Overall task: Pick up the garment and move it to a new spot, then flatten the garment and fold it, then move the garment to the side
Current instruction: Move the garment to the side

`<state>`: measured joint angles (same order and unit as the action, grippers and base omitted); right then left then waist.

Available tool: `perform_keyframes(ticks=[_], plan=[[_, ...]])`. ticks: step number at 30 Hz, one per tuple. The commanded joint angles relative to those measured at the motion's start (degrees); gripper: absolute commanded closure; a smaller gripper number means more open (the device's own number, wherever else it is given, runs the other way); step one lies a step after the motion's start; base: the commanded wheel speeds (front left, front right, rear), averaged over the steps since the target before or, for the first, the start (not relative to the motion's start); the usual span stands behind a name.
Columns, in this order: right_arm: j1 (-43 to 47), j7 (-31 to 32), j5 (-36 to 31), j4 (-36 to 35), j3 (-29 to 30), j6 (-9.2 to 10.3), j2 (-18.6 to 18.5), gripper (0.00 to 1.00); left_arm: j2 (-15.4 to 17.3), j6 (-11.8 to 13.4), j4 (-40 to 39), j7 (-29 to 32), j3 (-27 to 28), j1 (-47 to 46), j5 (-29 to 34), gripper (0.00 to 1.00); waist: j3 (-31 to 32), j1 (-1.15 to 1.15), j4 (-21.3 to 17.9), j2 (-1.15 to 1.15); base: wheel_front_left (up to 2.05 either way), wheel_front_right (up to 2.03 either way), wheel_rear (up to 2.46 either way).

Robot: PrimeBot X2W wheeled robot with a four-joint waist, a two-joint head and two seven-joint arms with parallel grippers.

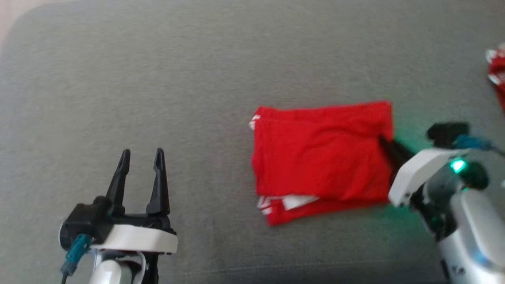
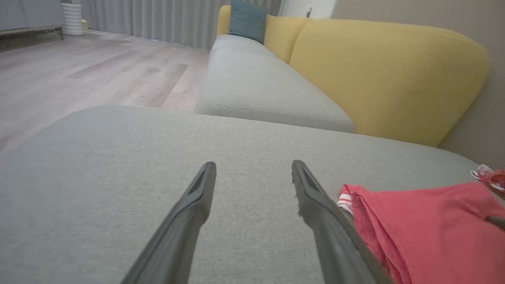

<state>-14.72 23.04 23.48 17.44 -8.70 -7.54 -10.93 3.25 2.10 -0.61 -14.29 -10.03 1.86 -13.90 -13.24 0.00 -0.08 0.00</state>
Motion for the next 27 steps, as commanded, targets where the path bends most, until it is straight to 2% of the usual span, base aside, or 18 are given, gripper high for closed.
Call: perform_keyframes(ticks=[1,8,17,22,27], plan=[[-3.1,-1.5,-0.9,-3.4,0.4,0.05,-1.5,1.0,0.0,-0.2,-2.5,-0.7,2.0,-2.3,0.8,0.0,-2.0,0.0,-4.3,0.0,0.0,0.0,0.0],[-5.8,-3.6,-3.1,-8.5,3.6,0.05,-3.3,1.0,1.8,-1.4,-4.6,0.2,0.6,-5.2,2.4,0.0,-6.4,0.0,-14.3,0.0,0.0,0.0,0.0],[-8.4,-6.7,-4.1,-9.7,6.4,0.05,-1.1,1.0,4.7,-1.9,-9.0,4.8,-0.5,-8.9,4.7,0.0,-11.5,0.0,-26.1,0.0,0.0,0.0,0.0],[-9.9,-8.5,-4.7,-8.3,6.1,0.05,-0.2,1.0,5.7,-1.8,-9.9,6.2,-0.4,-9.3,5.0,0.0,-12.4,0.0,-28.4,0.0,0.0,0.0,0.0],[-13.2,-9.4,-5.7,-6.4,5.5,0.05,-0.4,1.0,5.8,-1.7,-9.8,6.3,-0.4,-9.5,4.7,0.0,-12.4,0.0,-28.0,0.0,0.0,0.0,0.0]])
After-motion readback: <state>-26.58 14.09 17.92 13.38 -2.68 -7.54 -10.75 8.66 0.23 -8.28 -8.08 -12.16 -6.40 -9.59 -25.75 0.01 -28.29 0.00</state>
